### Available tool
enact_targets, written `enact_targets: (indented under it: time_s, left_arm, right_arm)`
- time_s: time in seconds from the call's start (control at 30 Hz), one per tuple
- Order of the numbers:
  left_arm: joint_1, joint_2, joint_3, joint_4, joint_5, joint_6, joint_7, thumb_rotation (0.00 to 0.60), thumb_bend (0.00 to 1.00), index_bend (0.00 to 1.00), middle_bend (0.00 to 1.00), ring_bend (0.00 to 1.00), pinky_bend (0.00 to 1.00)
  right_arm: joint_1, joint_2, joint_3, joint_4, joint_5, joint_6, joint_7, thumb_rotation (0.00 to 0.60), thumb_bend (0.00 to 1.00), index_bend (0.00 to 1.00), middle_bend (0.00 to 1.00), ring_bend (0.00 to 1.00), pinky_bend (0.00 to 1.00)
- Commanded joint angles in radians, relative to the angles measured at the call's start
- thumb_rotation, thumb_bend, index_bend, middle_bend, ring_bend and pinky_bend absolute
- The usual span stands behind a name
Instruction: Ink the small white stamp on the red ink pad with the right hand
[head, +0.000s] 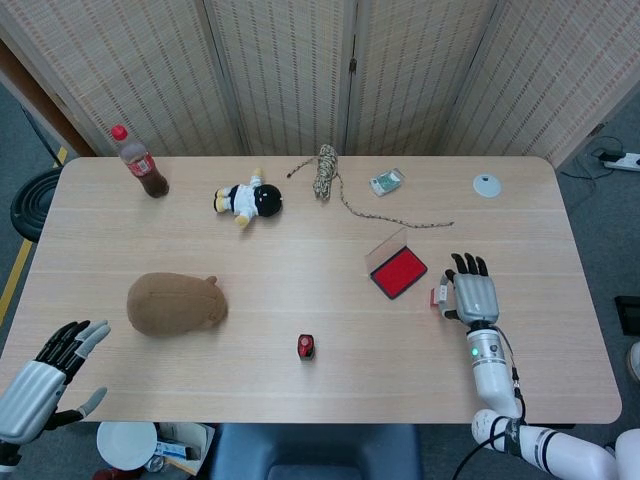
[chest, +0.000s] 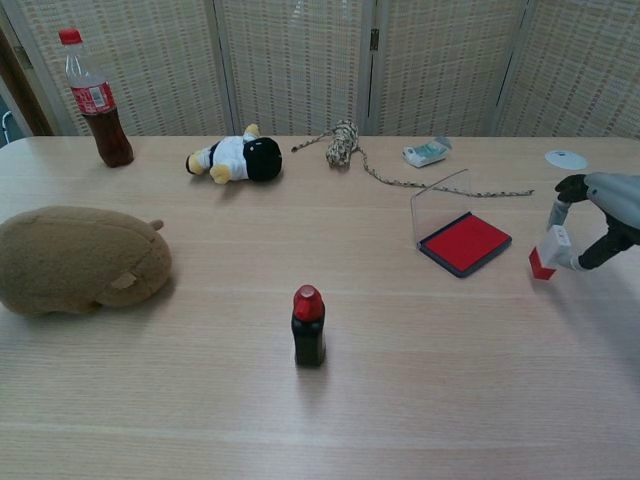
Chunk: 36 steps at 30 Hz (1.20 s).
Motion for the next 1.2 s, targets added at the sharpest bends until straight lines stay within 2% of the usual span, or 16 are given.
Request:
enact_targets:
  time_s: [0.03,0.13,0.47,0.77,1.0,1.2]
  left_arm:
    - [-0.001,-0.001,-0.002,-0.004,-0.005,-0.004,0.004,0.6,0.34,0.0,0.0,0.0,0.06]
    - [-0.002,-0.001,-0.001,-0.006,-0.005,-0.007,0.009,0.6,0.34,0.0,0.0,0.0,0.06]
    - [-0.009,0.004,-0.008,-0.001,-0.025,-0.017,-0.019,0.6,0.34,0.0,0.0,0.0,0.06]
    - [-0.018,0.012,-0.015,0.008,-0.039,-0.022,-0.062,0.6,0.34,0.0,0.0,0.0,0.06]
    - [-0.02,0.014,-0.018,0.023,-0.046,-0.02,-0.09,0.6,0.34,0.0,0.0,0.0,0.06]
    - [-0.013,0.016,-0.018,0.026,-0.04,0.0,-0.097,0.6,0.34,0.0,0.0,0.0,0.06]
  right_arm:
    - [0.012,0.012,0.024,-0.018,0.015,-0.006,0.005,0.6,0.26,0.68,0.11,0.0,0.0]
    - [0.035,0.005,0.045,-0.003,0.044,-0.041,0.014,0.6,0.26,0.68,0.11,0.0,0.0]
    - [0.121,-0.075,0.104,0.139,0.118,-0.141,0.058,0.6,0.26,0.69,0.13,0.0,0.0]
    - [0.18,-0.114,0.127,0.201,0.15,-0.186,0.065,0.6,0.26,0.69,0.14,0.0,0.0]
    - [0.214,-0.124,0.126,0.202,0.161,-0.164,0.014,0.6,0.26,0.69,0.14,0.0,0.0]
    - [0.256,-0.103,0.121,0.149,0.205,-0.12,-0.124,0.6,0.27,0.69,0.14,0.0,0.0]
